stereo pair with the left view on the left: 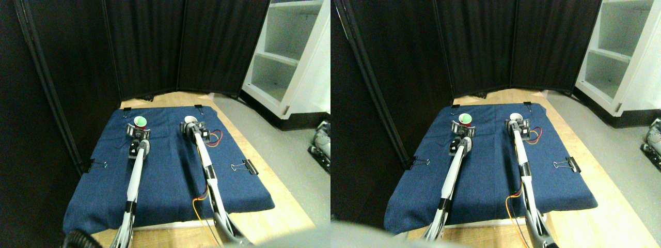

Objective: Pour (bimanual)

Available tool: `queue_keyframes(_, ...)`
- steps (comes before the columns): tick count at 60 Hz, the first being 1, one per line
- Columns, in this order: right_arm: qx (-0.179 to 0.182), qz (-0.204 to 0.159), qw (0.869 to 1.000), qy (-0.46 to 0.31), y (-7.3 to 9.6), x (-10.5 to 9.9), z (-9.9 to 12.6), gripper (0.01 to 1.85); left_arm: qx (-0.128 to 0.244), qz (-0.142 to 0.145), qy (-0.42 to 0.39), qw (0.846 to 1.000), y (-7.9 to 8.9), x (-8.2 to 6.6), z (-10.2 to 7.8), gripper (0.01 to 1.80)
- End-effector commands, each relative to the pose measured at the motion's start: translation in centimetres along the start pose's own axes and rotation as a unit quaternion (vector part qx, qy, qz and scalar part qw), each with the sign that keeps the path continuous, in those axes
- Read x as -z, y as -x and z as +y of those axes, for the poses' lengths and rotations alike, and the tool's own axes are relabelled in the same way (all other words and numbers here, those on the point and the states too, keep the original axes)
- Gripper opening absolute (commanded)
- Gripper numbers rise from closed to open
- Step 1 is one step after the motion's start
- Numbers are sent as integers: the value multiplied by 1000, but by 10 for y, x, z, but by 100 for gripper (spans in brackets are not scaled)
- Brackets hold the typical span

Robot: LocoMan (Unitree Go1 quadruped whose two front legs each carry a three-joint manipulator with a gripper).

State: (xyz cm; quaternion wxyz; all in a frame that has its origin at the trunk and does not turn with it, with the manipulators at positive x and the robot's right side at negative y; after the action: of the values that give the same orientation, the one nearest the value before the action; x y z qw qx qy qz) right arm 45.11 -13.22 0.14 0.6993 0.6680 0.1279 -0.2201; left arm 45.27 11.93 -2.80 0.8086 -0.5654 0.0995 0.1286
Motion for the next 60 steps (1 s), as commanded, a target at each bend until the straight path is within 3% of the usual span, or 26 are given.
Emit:
queue_keyframes(1, -13, 12, 1000, 7, 3, 5, 4, 138, 1, 6, -24, 1000, 1, 3, 3, 142)
queue_keyframes(19, -22, 20, 999, 20, 14, 4, 5, 147, 10, 10, -12, 1000, 11, 2, -2, 141)
queue_keyframes(26, -23, 29, 999, 26, 22, 3, 6, 154, 9, 18, 0, 1000, 20, 2, -6, 125)
queue_keyframes(36, -30, 45, 997, 50, 32, 1, 7, 160, 9, 22, 5, 1000, 35, 4, -11, 115)
queue_keyframes(60, -41, 59, 996, 52, 52, -5, 6, 164, 25, 36, 9, 999, 57, -1, -14, 130)
